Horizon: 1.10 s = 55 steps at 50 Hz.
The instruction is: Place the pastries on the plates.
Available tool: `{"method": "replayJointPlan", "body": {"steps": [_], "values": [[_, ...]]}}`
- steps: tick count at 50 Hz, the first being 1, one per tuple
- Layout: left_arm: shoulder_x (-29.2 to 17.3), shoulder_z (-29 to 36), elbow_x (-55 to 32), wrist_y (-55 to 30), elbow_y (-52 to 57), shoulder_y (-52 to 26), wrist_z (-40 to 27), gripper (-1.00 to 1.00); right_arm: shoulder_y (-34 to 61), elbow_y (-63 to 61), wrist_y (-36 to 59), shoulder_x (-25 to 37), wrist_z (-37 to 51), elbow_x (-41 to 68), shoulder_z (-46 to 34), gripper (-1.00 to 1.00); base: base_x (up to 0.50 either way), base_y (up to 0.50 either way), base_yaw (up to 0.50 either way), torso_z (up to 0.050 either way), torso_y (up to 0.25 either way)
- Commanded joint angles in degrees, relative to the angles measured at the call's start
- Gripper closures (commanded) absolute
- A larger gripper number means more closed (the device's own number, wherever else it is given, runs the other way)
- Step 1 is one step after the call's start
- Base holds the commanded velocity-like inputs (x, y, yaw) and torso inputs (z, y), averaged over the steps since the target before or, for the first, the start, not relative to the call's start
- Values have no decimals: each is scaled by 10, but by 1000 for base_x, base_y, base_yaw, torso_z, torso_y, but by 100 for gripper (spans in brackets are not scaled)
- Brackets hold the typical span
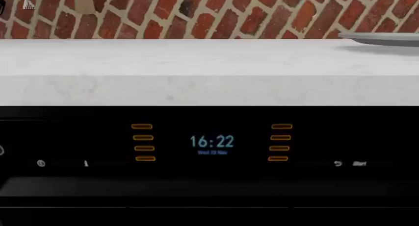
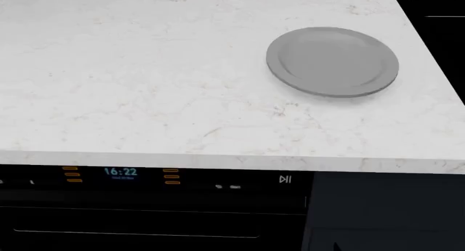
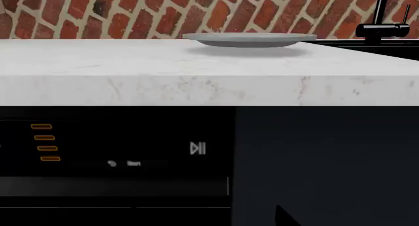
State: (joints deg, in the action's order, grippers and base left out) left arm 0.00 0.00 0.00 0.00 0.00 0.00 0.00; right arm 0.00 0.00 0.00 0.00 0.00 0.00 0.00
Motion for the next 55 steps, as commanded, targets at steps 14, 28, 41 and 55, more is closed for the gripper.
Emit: {"method": "replayJointPlan", "body": {"steps": [14, 28, 41, 55], "values": [[-28, 28, -37, -5, 5, -1, -35, -100, -2, -12, -3, 31, 44, 12, -41, -100, 0, 0, 0, 9, 0], [-41, 39, -49, -8, 18, 6, -52, -100, -10, -19, -20, 42, 60, 21, -54, -100, 0, 0, 0, 50, 0], [-50, 52, -56, -8, 14, -1, -60, -100, -3, -14, -20, 51, 71, 22, -67, -100, 0, 0, 0, 50, 0], [-58, 63, -70, 4, 13, 1, -63, -100, -5, -20, -19, 63, 86, 20, -79, -100, 0, -25, 0, 46, 0]]}}
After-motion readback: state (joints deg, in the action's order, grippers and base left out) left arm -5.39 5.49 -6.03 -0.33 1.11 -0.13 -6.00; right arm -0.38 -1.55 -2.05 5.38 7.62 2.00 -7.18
